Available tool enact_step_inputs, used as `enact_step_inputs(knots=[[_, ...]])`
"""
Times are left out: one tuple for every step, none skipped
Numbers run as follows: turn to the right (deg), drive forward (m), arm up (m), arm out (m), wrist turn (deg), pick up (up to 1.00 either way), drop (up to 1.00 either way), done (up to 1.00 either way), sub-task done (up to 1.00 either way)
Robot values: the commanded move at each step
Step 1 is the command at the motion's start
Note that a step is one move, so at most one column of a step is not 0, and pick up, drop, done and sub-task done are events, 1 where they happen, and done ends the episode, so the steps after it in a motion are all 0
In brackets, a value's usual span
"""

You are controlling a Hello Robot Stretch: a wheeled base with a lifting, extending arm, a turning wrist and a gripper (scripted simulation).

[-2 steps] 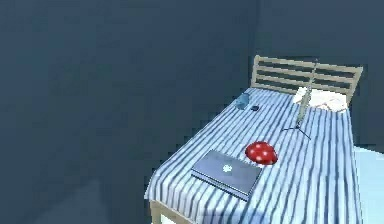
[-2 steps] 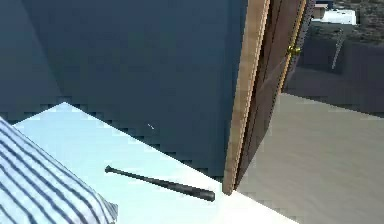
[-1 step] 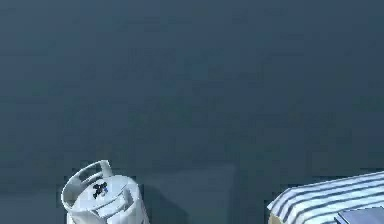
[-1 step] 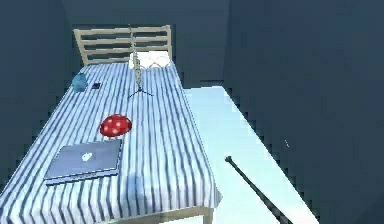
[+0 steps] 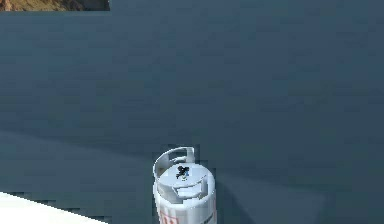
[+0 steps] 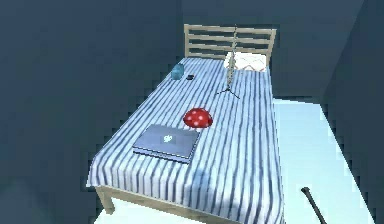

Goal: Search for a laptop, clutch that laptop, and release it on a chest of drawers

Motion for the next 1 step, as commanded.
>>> enact_step_inputs(knots=[[0.0,0.00,0.50,0.00,0.0,0.00,0.00,0.00,0.00]])
